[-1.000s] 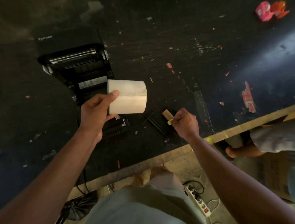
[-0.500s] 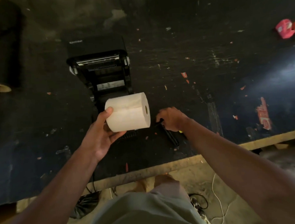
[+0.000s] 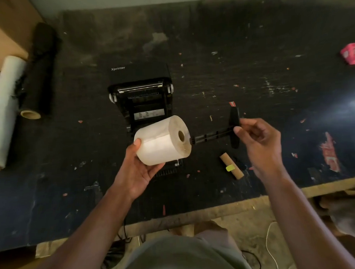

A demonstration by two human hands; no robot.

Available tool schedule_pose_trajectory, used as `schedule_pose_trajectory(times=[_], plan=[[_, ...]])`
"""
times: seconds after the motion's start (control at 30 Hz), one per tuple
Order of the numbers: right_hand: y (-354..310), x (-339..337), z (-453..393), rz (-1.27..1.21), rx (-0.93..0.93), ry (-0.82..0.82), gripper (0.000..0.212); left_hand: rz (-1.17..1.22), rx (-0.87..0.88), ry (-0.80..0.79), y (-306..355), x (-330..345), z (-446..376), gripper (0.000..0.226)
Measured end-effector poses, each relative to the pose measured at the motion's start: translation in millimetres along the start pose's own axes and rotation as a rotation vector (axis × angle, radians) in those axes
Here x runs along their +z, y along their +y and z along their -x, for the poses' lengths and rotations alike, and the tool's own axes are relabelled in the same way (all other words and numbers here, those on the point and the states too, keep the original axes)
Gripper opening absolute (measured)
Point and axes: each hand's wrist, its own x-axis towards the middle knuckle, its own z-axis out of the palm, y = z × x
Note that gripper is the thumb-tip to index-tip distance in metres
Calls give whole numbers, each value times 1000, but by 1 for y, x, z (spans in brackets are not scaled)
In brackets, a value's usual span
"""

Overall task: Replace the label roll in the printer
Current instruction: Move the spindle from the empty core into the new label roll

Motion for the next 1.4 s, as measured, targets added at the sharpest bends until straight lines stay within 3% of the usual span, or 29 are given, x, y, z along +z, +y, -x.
schedule_pose_trajectory(times=[0.1, 0.23, 0.4, 0.53, 0.67, 0.9, 1.0, 1.07, 1.23, 1.4], plan=[[-4, 11, 10, -24, 9, 24, 26, -17, -6, -15, -4, 3, 1, 83], [0, 13, 15, 28, 11, 91, 22, -41, -16, -55, -8, 7, 1, 102], [6, 7, 19, 93, 3, 127, 22, -17, -26, -49, -12, 9, 1, 67], [3, 5, 22, 181, -48, 150, 19, -78, 5, -40, -11, 15, -2, 83], [-6, 7, 25, 273, -139, 163, 19, -147, 53, -14, -11, 21, -3, 56], [-6, 14, 30, 271, -108, 97, 22, -188, 97, 5, -15, 31, -7, 46], [-1, 24, 37, 210, -72, -39, 17, -244, 112, -4, -17, 36, -9, 54], [1, 31, 42, 193, -40, -75, 21, -280, 115, -9, -19, 41, -9, 47], [5, 39, 46, -25, 232, 43, 29, -328, 138, 11, -27, 47, -13, 50], [8, 35, 51, -157, 440, 65, 17, -389, 177, 42, -33, 54, -18, 68]])
